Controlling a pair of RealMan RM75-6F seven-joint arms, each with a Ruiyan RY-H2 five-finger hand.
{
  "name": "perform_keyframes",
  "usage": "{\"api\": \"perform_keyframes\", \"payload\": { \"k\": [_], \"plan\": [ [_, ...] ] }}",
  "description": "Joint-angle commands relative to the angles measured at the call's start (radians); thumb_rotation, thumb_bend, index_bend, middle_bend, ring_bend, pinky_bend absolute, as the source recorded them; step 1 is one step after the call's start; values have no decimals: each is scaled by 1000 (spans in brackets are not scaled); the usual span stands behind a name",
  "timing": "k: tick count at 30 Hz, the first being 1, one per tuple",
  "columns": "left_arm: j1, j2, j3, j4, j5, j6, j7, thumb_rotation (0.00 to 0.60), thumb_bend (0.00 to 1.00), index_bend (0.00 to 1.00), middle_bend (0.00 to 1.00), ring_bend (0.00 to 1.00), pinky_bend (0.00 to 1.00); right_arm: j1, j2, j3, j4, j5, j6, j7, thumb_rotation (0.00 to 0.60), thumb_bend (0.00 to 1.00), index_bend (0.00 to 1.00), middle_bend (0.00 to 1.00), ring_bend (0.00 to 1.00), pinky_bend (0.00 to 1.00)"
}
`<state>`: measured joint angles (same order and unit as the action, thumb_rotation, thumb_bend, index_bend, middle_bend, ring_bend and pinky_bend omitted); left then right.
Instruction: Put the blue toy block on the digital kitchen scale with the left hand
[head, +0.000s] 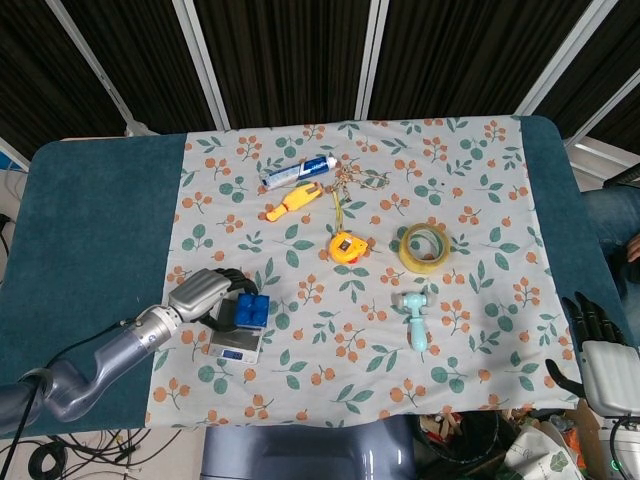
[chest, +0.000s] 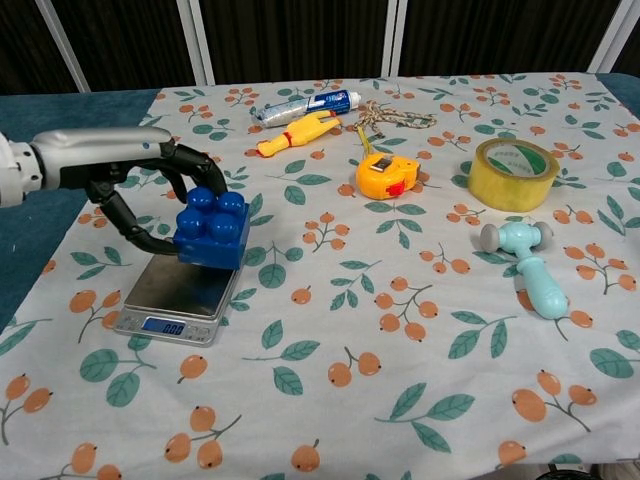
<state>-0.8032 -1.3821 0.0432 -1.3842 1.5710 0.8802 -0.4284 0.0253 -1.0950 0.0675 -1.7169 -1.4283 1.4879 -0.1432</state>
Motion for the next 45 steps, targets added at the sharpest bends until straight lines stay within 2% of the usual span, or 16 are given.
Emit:
{"api": "perform_keyframes", "payload": {
  "k": [1, 12, 14, 16, 18, 22, 27, 28, 31, 34, 36, 38, 42, 45],
  "plan": [
    [35, -6, 52, 52, 77, 68, -71, 600, 280, 314, 367, 194, 285, 0, -1, 0, 0, 0, 1, -2, 600, 199, 0, 0, 57, 183],
    [42, -18, 88, 102, 112, 76, -118, 600, 260, 304, 333, 183, 281, -2, 0, 1, 4, 2, 3, 5, 600, 199, 0, 0, 57, 183],
    [41, -20, 91, 107, 114, 71, -116, 600, 193, 254, 279, 147, 275, -2, 1, 1, 5, 3, 2, 7, 600, 199, 0, 0, 57, 183],
    [39, -24, 89, 113, 111, 66, -110, 600, 84, 134, 176, 61, 250, -2, 1, 1, 5, 3, 1, 8, 600, 200, 0, 0, 57, 183],
    [35, -26, 87, 113, 106, 56, -106, 600, 21, 41, 98, 10, 218, -1, 1, 2, 4, 2, 2, 9, 600, 200, 0, 0, 57, 183],
    [33, -23, 72, 107, 92, 59, -84, 600, 0, 0, 16, 0, 192, -2, 1, 2, 4, 4, 0, 10, 600, 199, 0, 0, 57, 183],
    [40, 12, 42, 68, 71, 95, -85, 600, 0, 0, 34, 0, 189, -1, 2, 2, 5, 4, -1, 13, 600, 200, 0, 0, 57, 183],
    [52, 62, 10, 29, 54, 148, -78, 600, 6, 0, 41, 0, 190, -1, 2, 1, 6, 5, -3, 13, 600, 200, 0, 0, 57, 183],
    [81, 170, -4, -94, 37, 197, 25, 600, 42, 0, 41, 0, 198, -1, 2, 2, 6, 4, -1, 9, 600, 199, 0, 0, 57, 183],
    [117, 228, -10, -179, 28, 254, 79, 600, 47, 0, 40, 0, 193, -1, 1, 2, 5, 5, -1, 8, 600, 199, 0, 0, 57, 183],
    [154, 288, -5, -253, 24, 300, 102, 600, 47, 0, 40, 0, 182, -1, 0, 1, 4, 4, -1, 5, 600, 199, 0, 0, 57, 183],
    [211, 353, 11, -320, 10, 356, 179, 600, 47, 0, 40, 0, 170, -1, 0, 0, 3, 1, 0, 3, 600, 199, 0, 0, 57, 183],
    [301, 394, 26, -383, -36, 444, 357, 600, 46, 0, 40, 0, 149, -2, 0, 0, 2, 1, 2, 2, 600, 199, 0, 0, 56, 183],
    [440, 385, 49, -422, -118, 584, 556, 600, 46, 0, 41, 0, 142, -1, -1, -1, 1, -3, 2, 0, 600, 200, 0, 0, 57, 183]
  ]
}}
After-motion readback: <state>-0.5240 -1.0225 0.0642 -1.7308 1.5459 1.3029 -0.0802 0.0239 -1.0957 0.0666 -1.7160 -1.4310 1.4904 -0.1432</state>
